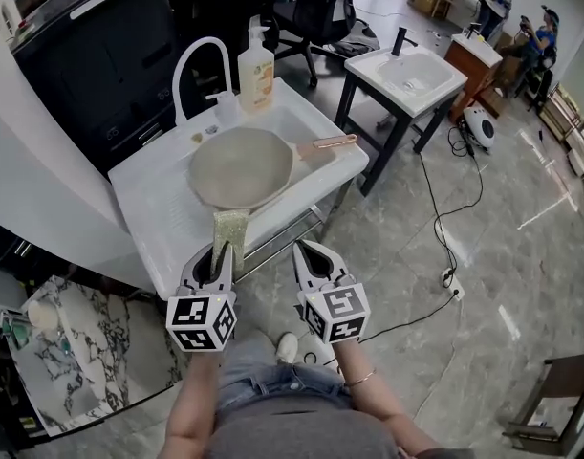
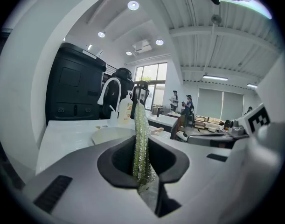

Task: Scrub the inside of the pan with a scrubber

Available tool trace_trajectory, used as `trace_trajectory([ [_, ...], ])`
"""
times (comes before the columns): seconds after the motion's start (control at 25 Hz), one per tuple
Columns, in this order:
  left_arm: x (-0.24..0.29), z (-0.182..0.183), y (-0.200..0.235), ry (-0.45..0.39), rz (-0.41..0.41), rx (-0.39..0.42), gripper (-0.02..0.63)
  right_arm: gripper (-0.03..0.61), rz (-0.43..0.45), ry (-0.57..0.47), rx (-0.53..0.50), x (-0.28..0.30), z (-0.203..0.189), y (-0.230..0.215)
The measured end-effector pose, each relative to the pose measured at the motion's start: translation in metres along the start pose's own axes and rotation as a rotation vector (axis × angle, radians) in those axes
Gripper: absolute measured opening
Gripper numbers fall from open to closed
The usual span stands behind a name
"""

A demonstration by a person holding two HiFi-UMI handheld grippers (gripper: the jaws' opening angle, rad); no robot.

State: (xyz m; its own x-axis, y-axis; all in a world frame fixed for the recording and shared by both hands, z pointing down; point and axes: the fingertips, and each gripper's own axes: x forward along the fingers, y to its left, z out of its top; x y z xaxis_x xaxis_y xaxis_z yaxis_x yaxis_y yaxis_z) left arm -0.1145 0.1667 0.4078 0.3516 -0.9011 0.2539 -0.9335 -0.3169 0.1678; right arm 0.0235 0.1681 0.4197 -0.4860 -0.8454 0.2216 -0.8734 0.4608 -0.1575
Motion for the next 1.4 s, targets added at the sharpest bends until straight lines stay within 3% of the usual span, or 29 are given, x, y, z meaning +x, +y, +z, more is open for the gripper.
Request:
trace_trajectory([
  [0.36,0.022,0.005,0.029,0.047,0.052,0.011,0.063,0.011,0.003,0.0,0.043,0.014,0.003,-0.015],
  [0.56,0.061,0.014,0.048,0.06,0.047,0.028,0.063,0.011,-0.039,-0.012,0.041,0.038,0.013,-0.037],
  [1.0,0.177,0.04,0.079,0.104,-0.032,0.021,0.063,0.011,-0.106,0.003,0.06,0.128,0.044,-0.096],
  [1.4,0.244,0.049,0.095,0.118,-0.118,-0.041,0.063,0.011,-0.148,0.045,0.048,0.185,0.055,-0.113],
])
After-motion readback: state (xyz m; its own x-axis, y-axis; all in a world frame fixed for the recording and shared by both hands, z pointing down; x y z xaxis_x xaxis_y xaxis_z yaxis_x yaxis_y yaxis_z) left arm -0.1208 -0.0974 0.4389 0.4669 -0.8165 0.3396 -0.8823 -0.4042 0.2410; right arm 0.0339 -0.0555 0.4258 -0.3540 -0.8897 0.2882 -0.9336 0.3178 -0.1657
